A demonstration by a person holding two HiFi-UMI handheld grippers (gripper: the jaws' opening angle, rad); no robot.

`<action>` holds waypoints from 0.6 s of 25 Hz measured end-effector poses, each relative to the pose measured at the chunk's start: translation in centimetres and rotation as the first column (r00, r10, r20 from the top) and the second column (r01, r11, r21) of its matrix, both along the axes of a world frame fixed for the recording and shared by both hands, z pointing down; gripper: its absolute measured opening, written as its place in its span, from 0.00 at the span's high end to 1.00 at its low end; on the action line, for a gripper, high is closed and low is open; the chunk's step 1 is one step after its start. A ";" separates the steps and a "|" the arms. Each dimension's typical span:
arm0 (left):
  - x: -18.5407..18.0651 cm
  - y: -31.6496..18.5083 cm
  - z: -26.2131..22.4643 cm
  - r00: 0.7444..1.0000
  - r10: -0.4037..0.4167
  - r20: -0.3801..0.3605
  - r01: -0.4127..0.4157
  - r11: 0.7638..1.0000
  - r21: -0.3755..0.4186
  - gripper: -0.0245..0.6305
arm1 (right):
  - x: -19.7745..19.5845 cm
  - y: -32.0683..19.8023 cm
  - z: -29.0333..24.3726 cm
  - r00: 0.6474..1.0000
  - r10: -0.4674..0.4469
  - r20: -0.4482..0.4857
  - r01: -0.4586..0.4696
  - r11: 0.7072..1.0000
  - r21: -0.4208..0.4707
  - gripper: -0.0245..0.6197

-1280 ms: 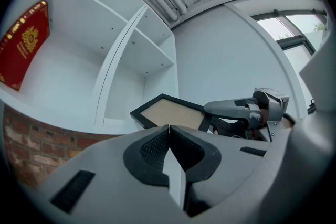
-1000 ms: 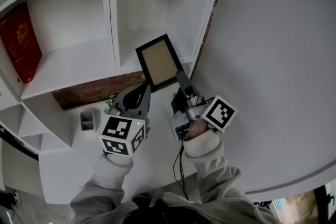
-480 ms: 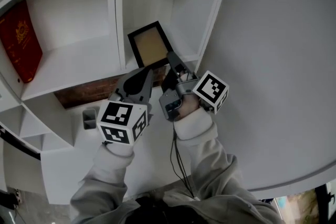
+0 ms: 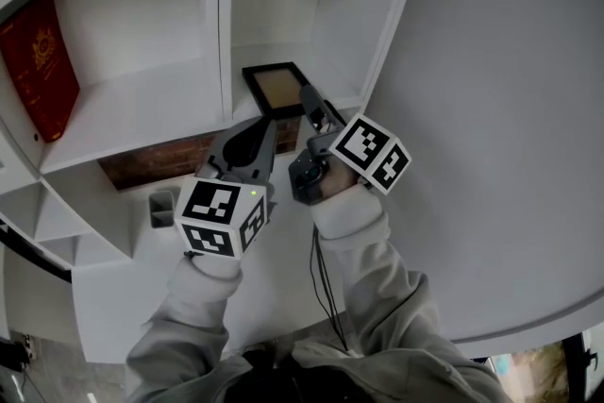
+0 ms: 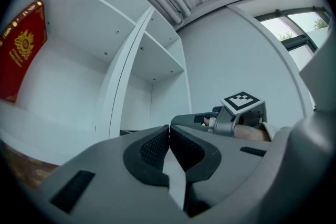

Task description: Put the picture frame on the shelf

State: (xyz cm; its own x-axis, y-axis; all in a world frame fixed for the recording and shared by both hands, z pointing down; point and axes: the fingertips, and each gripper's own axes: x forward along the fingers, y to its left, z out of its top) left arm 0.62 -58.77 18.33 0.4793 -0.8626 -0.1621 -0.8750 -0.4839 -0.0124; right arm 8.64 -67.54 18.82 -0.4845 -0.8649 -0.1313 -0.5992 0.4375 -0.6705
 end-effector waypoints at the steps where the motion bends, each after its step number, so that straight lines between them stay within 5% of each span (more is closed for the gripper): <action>1: 0.0 0.0 0.1 1.000 -0.001 0.002 0.001 1.000 -0.001 0.95 | 0.1 0.0 -0.2 0.999 0.016 -0.039 -0.016 1.000 0.012 0.50; 5: 0.0 0.1 0.4 1.000 -0.004 0.007 0.004 1.000 -0.007 0.95 | 0.4 0.4 -1.0 0.989 0.065 -0.130 -0.057 0.996 0.063 0.40; 15: 1.0 0.8 2.8 1.000 0.014 -0.012 -0.015 0.999 -0.045 0.95 | 1.6 3.0 0.4 0.990 0.041 -0.136 -0.029 0.996 0.090 0.40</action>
